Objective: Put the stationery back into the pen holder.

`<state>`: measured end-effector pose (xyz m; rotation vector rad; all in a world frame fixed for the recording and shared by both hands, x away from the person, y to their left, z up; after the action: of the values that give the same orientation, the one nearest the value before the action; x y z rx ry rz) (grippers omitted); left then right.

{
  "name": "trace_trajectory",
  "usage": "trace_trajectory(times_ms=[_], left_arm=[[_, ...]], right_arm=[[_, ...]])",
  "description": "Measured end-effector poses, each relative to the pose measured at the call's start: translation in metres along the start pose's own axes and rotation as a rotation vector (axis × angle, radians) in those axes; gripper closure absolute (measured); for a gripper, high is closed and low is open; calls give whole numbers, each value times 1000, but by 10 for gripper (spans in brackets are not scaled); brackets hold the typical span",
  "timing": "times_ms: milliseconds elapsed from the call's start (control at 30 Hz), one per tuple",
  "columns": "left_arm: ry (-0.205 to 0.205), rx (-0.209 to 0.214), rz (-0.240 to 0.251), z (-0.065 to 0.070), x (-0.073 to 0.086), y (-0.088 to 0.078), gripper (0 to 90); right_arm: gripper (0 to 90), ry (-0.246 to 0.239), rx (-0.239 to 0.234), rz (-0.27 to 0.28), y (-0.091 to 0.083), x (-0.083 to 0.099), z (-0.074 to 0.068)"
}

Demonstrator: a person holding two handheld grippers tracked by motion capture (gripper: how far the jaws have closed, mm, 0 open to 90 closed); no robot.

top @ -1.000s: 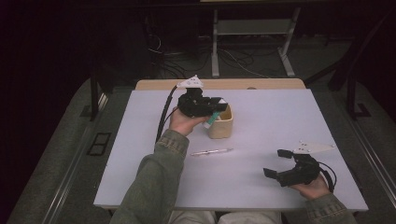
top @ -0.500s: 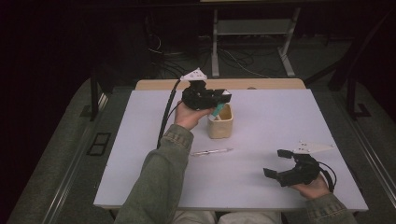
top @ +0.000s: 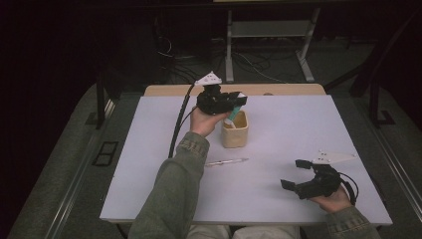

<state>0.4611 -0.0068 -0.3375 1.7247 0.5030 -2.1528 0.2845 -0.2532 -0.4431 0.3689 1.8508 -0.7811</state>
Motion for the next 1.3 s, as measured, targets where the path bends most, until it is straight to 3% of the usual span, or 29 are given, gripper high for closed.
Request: trace_trajectory(times_ms=[333, 467, 1100, 1300], left_arm=[[-2, -16, 20, -7, 12, 8, 639], [13, -15, -1, -8, 18, 12, 639], [13, -17, -68, -10, 36, 20, 637], [-13, -37, -78, -11, 37, 17, 602]], right_arm=[[4, -3, -6, -5, 1, 1, -1], [4, -3, -7, -4, 1, 1, -1], [4, 3, -16, -12, 2, 2, -3], [4, 0, -14, -11, 2, 2, -2]])
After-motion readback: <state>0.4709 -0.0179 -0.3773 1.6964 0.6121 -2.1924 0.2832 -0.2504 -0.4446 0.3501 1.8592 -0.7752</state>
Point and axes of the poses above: each handheld gripper's, and its own axes: y roughly forward along the jaws, x roughly out of its underside, z roughly to its right, the point moved 5 cm from there along y, roughly forward along the jaws, and after that the axes turned 13 degrees about z, right-handed, at the moved point
